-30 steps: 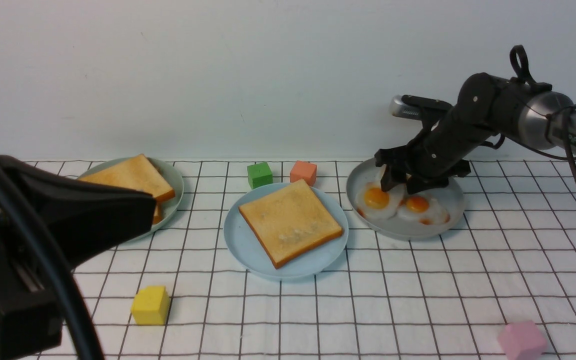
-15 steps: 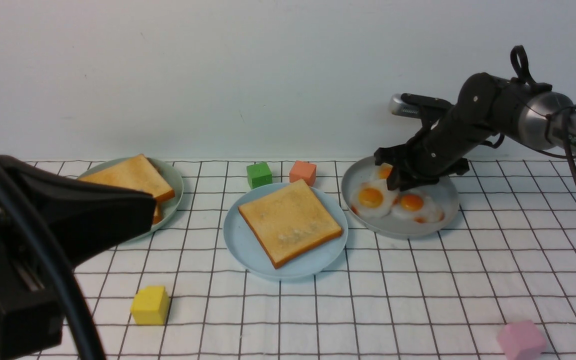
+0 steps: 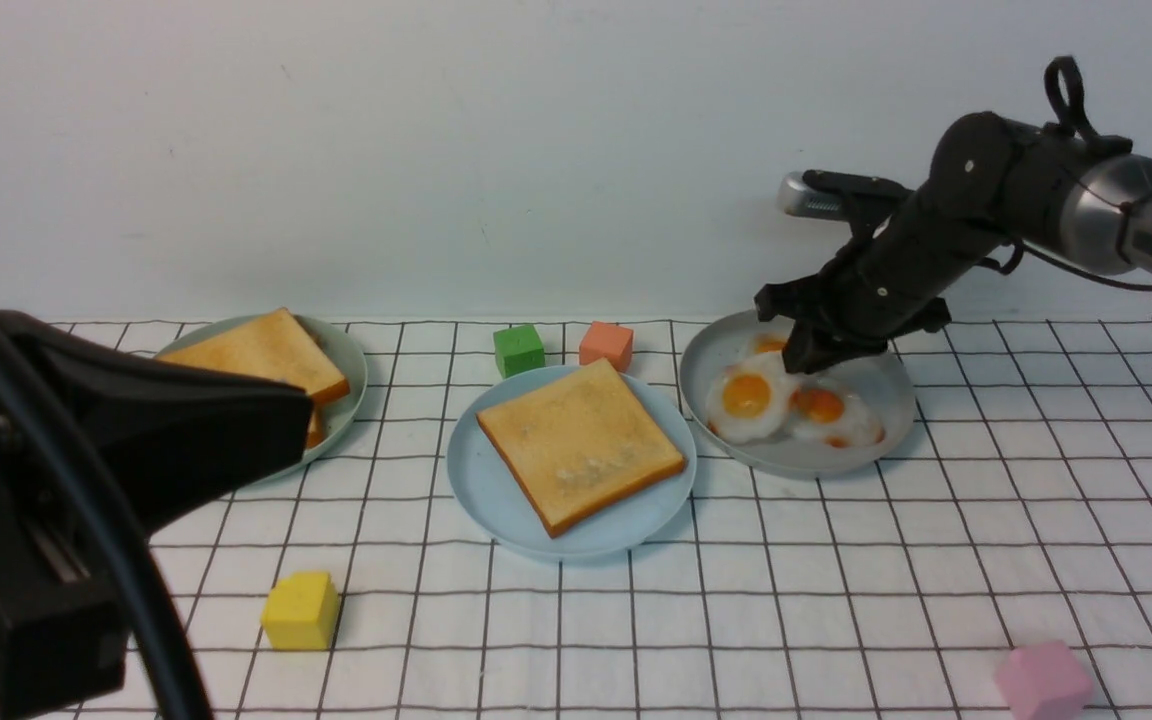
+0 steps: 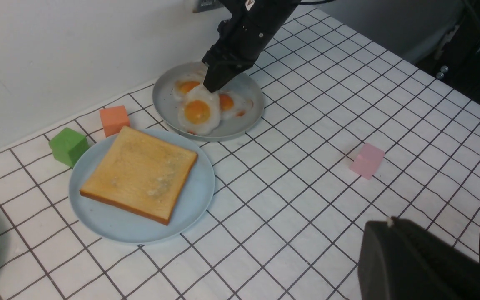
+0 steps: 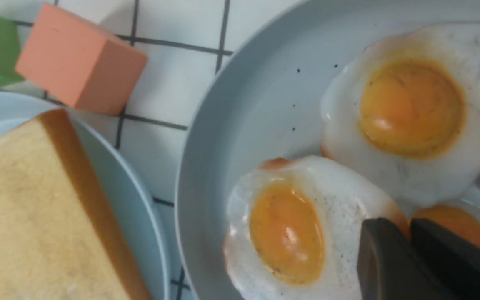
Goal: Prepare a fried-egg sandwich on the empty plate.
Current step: Use the right arm to grab a fried egg, then use the right arm to place the fried egg on the slice of bread in the middle
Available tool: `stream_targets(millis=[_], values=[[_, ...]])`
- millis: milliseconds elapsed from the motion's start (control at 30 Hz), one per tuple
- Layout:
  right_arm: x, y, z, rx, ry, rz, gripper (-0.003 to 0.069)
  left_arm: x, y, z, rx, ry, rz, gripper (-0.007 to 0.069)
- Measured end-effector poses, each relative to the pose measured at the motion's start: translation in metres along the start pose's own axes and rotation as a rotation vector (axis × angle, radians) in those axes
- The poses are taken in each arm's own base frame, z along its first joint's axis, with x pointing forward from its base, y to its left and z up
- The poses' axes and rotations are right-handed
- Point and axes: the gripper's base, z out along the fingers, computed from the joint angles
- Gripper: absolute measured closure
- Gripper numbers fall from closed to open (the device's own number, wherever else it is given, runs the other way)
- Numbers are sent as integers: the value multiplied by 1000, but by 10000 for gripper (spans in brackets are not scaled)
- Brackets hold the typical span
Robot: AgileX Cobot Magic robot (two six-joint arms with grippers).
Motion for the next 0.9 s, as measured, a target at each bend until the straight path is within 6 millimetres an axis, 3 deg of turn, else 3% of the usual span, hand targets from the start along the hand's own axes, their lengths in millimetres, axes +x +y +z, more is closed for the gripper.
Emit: stream_targets(millis=[267, 300, 333, 433, 533, 633, 767, 900], values=[[-11, 35, -85, -122, -83, -65, 582, 1, 4, 0, -44, 12, 25, 638], [-11, 36, -87, -123, -84, -67, 582, 1, 4, 0, -47, 12, 28, 638], [-10, 47, -102, -193, -85, -65, 582, 1, 7, 0, -74, 15, 22, 638], [-5, 62, -113, -297, -52, -75, 582, 2, 11, 3, -110, 27, 13, 638], [3, 78, -106, -371, 2, -84, 582, 2, 12, 3, -130, 35, -5, 638], [18, 94, -78, -393, 57, -78, 582, 4, 13, 5, -137, 52, -11, 638], [25, 101, -39, -382, 47, -31, 582, 5, 14, 5, -139, 66, -10, 638], [23, 99, -19, -399, 7, 41, 582, 5, 14, 5, -139, 68, -11, 638]])
